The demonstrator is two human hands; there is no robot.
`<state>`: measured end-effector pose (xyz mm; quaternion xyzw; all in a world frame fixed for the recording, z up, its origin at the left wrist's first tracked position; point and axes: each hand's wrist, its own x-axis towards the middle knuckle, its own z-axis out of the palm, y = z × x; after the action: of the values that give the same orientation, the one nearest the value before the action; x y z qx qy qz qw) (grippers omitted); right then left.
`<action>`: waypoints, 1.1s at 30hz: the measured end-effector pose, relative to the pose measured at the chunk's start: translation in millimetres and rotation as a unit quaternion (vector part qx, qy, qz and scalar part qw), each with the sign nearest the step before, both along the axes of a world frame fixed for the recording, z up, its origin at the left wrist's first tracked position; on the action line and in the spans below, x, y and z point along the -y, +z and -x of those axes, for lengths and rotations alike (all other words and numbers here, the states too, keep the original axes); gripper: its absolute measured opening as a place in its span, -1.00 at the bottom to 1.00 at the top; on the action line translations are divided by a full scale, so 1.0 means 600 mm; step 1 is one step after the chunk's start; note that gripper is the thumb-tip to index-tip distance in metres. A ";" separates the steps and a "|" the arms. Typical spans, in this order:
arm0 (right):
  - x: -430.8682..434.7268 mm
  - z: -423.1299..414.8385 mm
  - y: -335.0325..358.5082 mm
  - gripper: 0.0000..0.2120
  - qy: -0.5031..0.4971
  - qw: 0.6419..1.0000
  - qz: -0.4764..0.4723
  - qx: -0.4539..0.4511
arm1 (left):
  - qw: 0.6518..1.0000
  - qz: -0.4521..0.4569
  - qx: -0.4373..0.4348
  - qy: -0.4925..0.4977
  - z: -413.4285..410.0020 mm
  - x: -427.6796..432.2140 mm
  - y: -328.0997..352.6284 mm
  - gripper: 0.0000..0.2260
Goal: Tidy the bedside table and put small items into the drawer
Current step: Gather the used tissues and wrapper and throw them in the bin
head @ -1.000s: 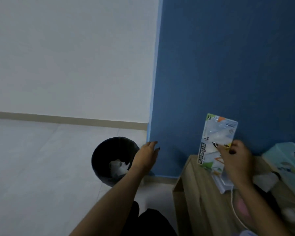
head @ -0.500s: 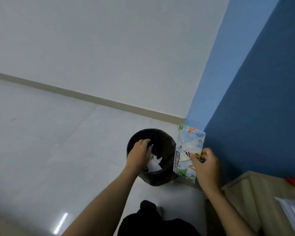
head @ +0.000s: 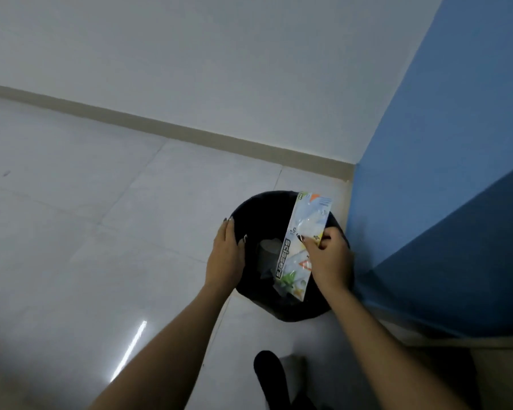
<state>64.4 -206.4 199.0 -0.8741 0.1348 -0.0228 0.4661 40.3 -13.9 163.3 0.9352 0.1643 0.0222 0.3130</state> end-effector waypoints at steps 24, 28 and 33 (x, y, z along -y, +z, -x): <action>0.036 0.037 -0.027 -0.94 0.079 0.993 -0.031 -0.084 | 0.995 -0.079 0.055 -0.020 0.016 0.011 -0.032 -0.54; 0.104 0.114 0.048 -0.86 0.053 0.994 -0.040 -0.086 | 0.993 -0.085 0.077 -0.032 0.026 0.018 0.046 -0.61; 0.220 0.213 0.139 -0.75 -0.036 0.998 -0.035 -0.040 | 0.991 -0.063 0.106 -0.060 0.045 0.072 0.183 -0.66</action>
<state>-63.5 -338.4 282.5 -0.8519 0.1852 -0.0001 0.4900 13.4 -57.1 272.9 0.9535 0.0720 0.1132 0.2699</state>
